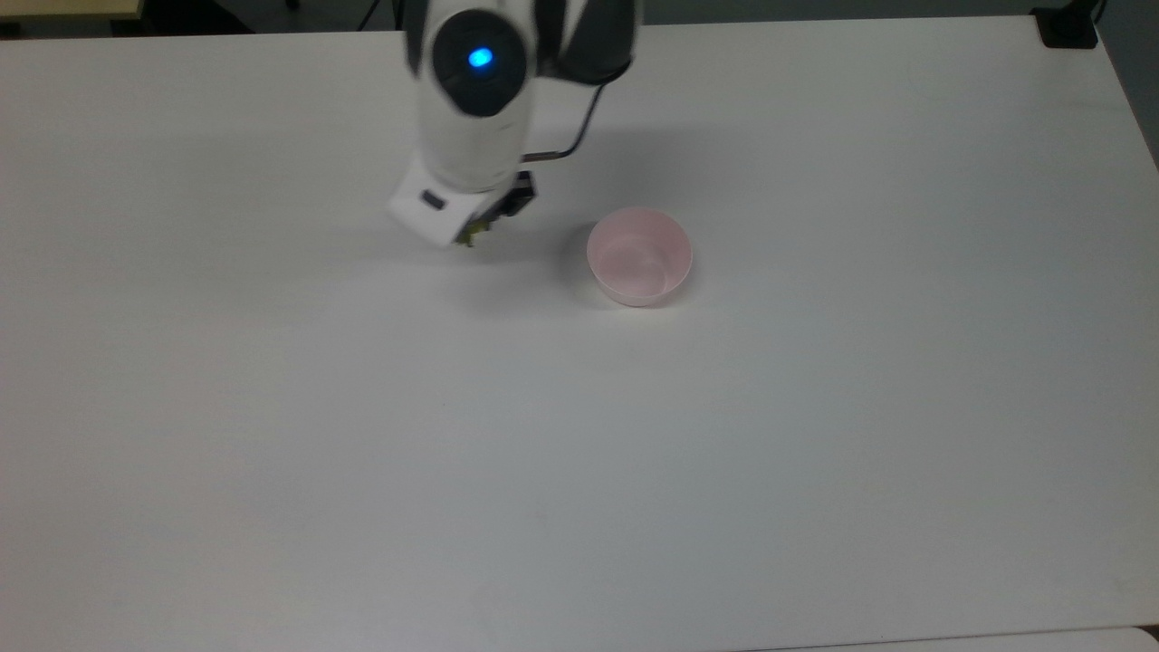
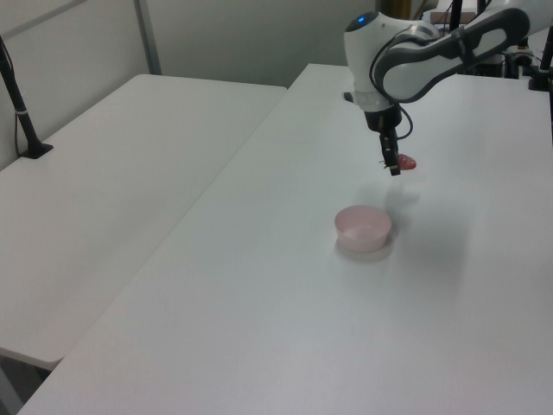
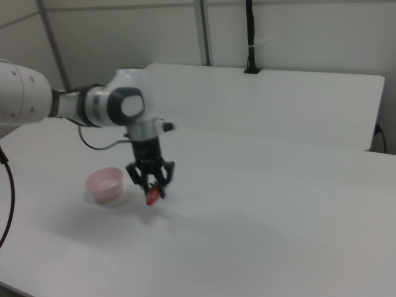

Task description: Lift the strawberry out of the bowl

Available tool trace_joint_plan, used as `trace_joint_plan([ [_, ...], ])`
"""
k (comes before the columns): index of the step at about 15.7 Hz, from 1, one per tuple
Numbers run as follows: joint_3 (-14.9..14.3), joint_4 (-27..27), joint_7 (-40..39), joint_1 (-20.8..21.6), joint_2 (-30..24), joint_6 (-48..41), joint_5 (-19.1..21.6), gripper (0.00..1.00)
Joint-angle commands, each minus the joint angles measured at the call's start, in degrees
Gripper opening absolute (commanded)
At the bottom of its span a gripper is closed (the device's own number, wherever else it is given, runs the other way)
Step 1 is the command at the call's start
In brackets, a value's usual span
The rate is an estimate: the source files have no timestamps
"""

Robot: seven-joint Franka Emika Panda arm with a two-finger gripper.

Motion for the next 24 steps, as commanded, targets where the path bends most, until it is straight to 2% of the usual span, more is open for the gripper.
trace_joint_plan([
  [1,-3.68,-2.39,-8.09,-1.17,1.71,3.8,0.36,0.47],
  [3,-4.12,-4.05,-11.0,-1.71,1.62,3.1,0.27,0.5],
  [4,-4.13,-5.02,-11.19,-1.79,1.62,3.19,0.18,0.56],
  [5,-4.13,-5.47,-11.19,-1.8,1.62,3.1,0.1,0.68],
  [6,-4.13,-5.73,-10.67,-1.8,1.62,3.1,0.1,0.94],
  [7,-4.21,-5.65,-10.49,-1.8,1.62,2.76,0.18,1.0],
  [10,-4.3,-3.55,-8.39,-1.97,-1.79,-0.93,0.18,1.0],
  [13,-2.03,-0.74,1.44,-4.77,-8.56,-0.76,-1.39,1.0],
  [16,7.45,-0.2,5.33,-12.84,-14.36,-1.03,-1.49,1.0],
  [18,12.2,-0.11,6.21,-14.1,-16.12,-2.86,-1.49,1.0],
  [21,15.02,-0.02,13.22,-15.24,-18.76,-3.49,-1.31,1.0],
  [24,15.82,0.41,14.03,-15.07,-19.91,-6.03,-0.61,1.0],
])
